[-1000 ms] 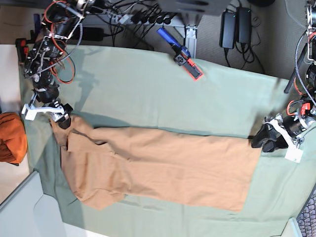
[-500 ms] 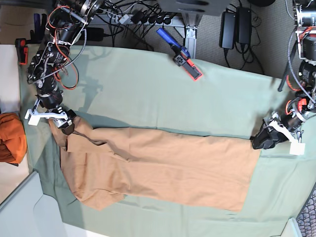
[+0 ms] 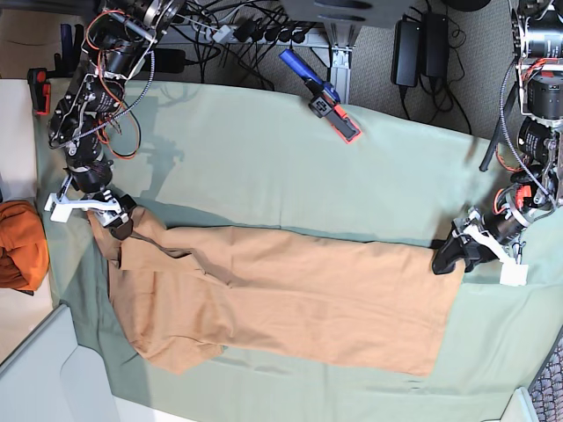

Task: Fold the T-shirt properly
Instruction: 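Regrasp the shirt's folded edge with both grippers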

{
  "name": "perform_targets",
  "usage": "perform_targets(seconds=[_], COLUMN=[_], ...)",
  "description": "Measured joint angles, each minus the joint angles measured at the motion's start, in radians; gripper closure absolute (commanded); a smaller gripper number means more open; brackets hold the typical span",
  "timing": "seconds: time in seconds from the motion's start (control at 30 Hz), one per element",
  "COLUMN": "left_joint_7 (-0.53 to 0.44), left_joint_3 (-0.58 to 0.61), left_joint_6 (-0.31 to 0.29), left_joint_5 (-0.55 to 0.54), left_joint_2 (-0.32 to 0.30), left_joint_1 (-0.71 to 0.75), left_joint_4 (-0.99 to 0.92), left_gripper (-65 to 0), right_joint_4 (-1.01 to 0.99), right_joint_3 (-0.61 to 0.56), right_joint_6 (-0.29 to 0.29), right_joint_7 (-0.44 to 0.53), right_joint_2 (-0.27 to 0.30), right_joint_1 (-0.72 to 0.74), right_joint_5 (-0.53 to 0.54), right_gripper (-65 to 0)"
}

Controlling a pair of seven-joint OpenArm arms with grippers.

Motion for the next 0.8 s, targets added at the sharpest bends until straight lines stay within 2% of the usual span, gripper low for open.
perform_targets(seconds=[0.13,0.17,0.2,0.3,0.53,0.67,0.8], left_joint_7=[0.013,0.014,0.016,0.007,0.030,0.066,0.077], left_joint_3=[0.006,0.006,0.006,0.006,0.010,0.010,0.011], left_joint_6=[0.000,0.001,0.001,0.000,0.000,0.001,0.002], left_joint_5=[0.021,0.018,0.018,0.018,0.014,-0.028,-0.029], left_joint_2=[0.005,0.006,0.005,0.006,-0.018,-0.052,-0.061], left_joint_1=[-0.005,-0.005,-0.005,-0.005,-0.002,0.025,0.092], left_joint_4=[-0.002,-0.002,-0.002,-0.001,0.004,0.029,0.107], left_gripper=[-14.9,-11.9,-9.0,0.0,0.0,0.0,0.0], right_joint_4=[0.000,0.000,0.000,0.000,0.000,0.000,0.000], right_joint_3=[0.000,0.000,0.000,0.000,0.000,0.000,0.000], right_joint_6=[0.000,0.000,0.000,0.000,0.000,0.000,0.000], right_joint_7=[0.000,0.000,0.000,0.004,-0.035,-0.108,-0.138], right_joint_2=[0.000,0.000,0.000,0.000,0.003,0.022,0.057], right_joint_1=[0.000,0.000,0.000,0.000,0.000,-0.008,-0.044], right_joint_5=[0.003,0.004,0.003,0.013,0.030,0.112,0.168], right_gripper=[-42.8,-37.6,-29.6,-0.8,0.0,0.0,0.0])
